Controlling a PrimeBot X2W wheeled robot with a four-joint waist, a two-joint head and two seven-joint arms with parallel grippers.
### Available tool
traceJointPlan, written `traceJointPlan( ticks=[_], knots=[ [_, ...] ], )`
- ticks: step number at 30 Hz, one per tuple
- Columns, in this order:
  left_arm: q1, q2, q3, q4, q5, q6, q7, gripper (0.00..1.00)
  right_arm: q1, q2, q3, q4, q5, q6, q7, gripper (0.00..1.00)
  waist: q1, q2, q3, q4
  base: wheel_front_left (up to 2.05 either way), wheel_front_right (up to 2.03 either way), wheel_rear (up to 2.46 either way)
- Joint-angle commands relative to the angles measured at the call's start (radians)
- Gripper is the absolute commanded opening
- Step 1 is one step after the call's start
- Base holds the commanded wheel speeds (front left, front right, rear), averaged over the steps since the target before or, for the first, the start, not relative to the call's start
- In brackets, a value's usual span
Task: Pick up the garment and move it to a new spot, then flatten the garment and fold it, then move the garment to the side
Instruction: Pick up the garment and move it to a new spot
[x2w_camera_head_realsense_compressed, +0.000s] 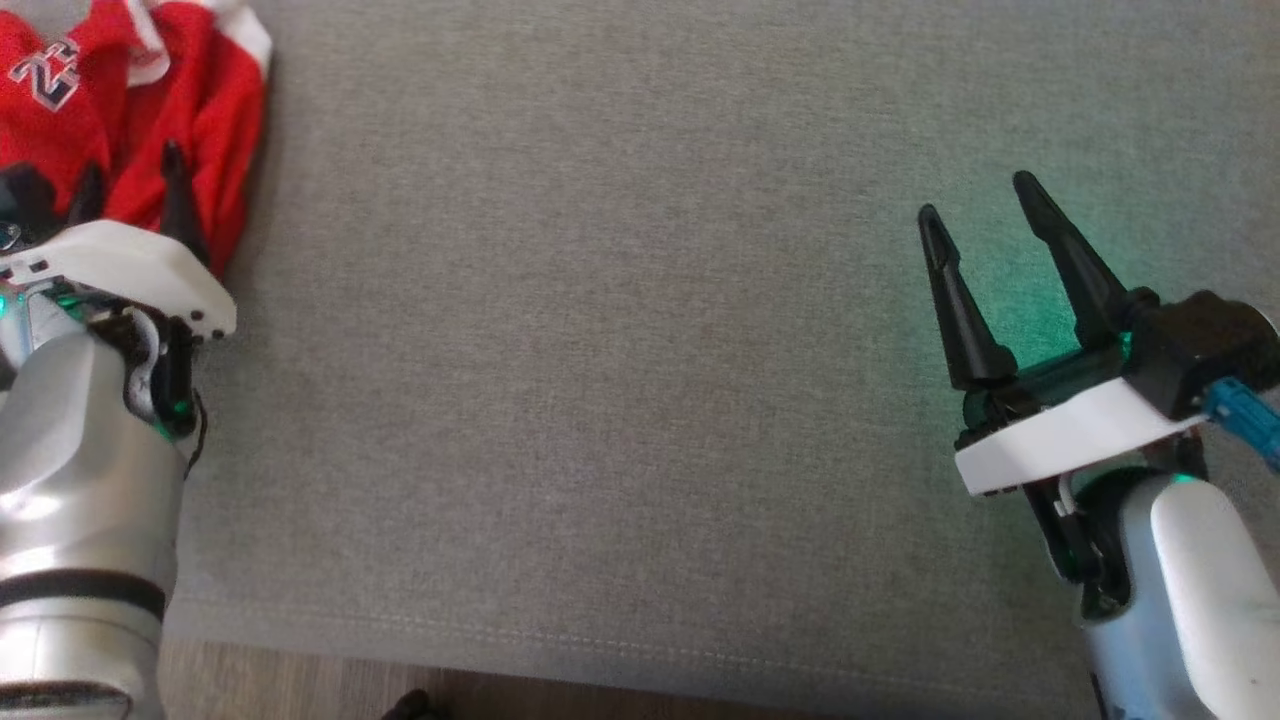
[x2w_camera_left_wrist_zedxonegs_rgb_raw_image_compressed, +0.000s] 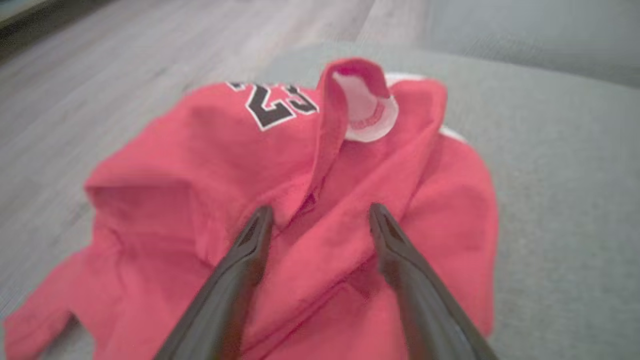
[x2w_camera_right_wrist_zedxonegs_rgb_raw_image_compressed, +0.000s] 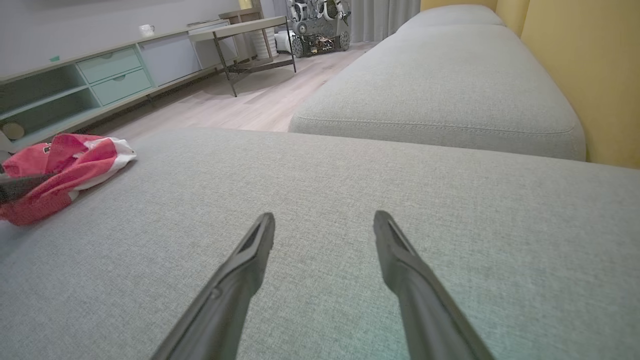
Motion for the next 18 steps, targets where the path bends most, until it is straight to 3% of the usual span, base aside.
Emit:
traceJointPlan(
  ticks=[1, 3, 4, 5, 6, 12, 15, 18],
  knots=[
    [-0.04, 0.062, 0.02, 0.041, 0.002, -0.009, 0.011, 1.0, -0.015, -0.007, 0.03, -0.032, 0.011, -0.001, 0.004, 1.0, -0.0002, 0.0, 0.011, -0.014, 0.0, 0.0, 0.0],
    [-0.067, 0.065, 0.011, 0.119, 0.003, -0.023, 0.024, 1.0, -0.016, -0.01, 0.029, -0.029, 0.014, -0.001, 0.006, 1.0, -0.0002, 0.0, 0.015, -0.015, 0.0, 0.0, 0.0],
    [-0.079, 0.067, 0.005, 0.151, 0.006, -0.03, 0.029, 0.75, -0.016, -0.012, 0.027, -0.029, 0.015, -0.001, 0.006, 1.0, -0.0002, 0.0, 0.017, -0.015, 0.0, 0.0, 0.0],
    [-0.09, 0.069, 0.001, 0.178, 0.008, -0.035, 0.027, 0.28, -0.017, -0.013, 0.027, -0.028, 0.017, -0.001, 0.006, 1.0, -0.0002, 0.0, 0.018, -0.016, 0.0, 0.0, 0.0],
    [-0.1, 0.072, -0.004, 0.2, 0.012, -0.04, 0.023, 0.0, -0.018, -0.015, 0.027, -0.026, 0.018, -0.001, 0.005, 1.0, -0.0002, 0.0, 0.017, -0.017, 0.0, 0.0, 0.0],
    [-0.142, 0.108, -0.014, 0.208, 0.036, -0.048, -0.048, 0.0, -0.008, -0.006, 0.009, -0.011, 0.023, -0.001, -0.004, 1.0, -0.0002, 0.0, -0.018, -0.008, 0.0, 0.0, 0.0],
    [-0.129, 0.138, 0.027, 0.043, 0.058, -0.01, -0.054, 0.0, 0.004, 0.007, -0.005, 0.001, 0.025, -0.001, -0.019, 1.0, -0.0002, 0.0, -0.065, 0.001, 0.0, 0.0, 0.0],
    [-0.092, 0.145, 0.057, -0.048, 0.067, -0.001, -0.054, 0.0, 0.012, 0.014, -0.009, 0.013, 0.027, -0.001, -0.026, 1.0, -0.0002, 0.0, -0.097, 0.002, 0.0, 0.0, 0.0]
  ],
)
